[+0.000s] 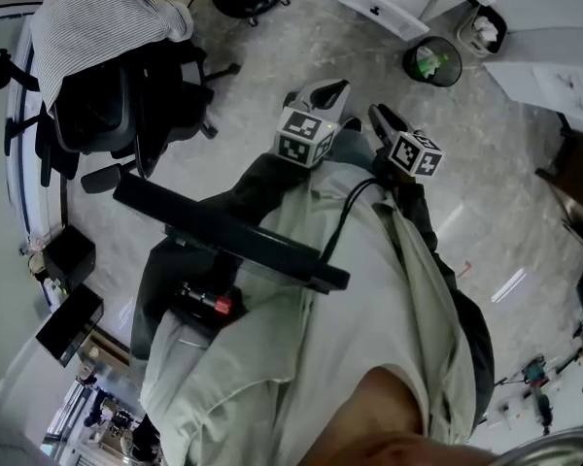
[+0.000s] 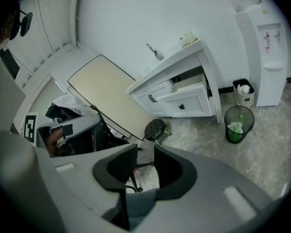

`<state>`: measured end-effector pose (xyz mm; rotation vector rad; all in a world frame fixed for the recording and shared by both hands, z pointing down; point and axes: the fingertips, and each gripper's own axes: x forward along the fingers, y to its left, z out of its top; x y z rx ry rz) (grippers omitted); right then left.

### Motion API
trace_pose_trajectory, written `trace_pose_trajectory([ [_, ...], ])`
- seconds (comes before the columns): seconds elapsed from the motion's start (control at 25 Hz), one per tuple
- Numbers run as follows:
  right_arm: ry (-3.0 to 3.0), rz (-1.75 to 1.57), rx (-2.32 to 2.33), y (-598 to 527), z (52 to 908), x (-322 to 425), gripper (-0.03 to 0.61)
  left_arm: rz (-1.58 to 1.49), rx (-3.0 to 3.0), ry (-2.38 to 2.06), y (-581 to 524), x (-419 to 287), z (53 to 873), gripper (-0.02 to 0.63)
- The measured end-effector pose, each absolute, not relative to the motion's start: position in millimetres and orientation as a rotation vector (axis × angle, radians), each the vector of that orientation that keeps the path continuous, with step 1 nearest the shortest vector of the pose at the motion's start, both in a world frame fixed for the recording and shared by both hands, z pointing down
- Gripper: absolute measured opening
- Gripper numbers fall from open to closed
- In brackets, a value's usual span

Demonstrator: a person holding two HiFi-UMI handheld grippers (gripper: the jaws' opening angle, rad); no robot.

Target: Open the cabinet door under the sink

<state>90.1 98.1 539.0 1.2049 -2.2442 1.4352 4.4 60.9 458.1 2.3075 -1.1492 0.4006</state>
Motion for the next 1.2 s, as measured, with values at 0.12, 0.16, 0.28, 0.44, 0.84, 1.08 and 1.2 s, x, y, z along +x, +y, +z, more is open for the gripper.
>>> trace_pose_trajectory([
  [0.12,-2.259,1.502,1.158,117.2,545.8,81.3,0.114,0.453,2.282,-1.166,84.9,-0.7,466.8,0.008],
  [0.16,-2.261,1.522,1.138,122.3,548.5,77.5,0.114,0.469,2.278,-1.170,91.3,-3.3,469.9,0.008],
  [0.28,-2.268,1.545,1.131,124.7,550.5,71.0,0.113,0.475,2.270,-1.181,93.0,-13.1,473.5,0.008],
  [0.44,-2.317,1.506,1.281,110.5,530.8,78.1,0.112,0.464,2.337,-1.119,80.1,-14.1,464.9,0.008],
  [0.84,-2.264,1.198,1.312,120.3,521.3,29.7,0.112,0.391,2.428,-0.989,49.0,-44.9,439.3,0.008],
  [1.08,-2.291,1.299,1.655,124.3,472.3,49.0,0.107,0.416,2.505,-0.787,61.7,-25.8,440.1,0.008],
  [1.2,-2.274,1.225,1.756,133.8,452.6,59.2,0.107,0.421,2.504,-0.749,65.9,-19.4,440.8,0.008],
])
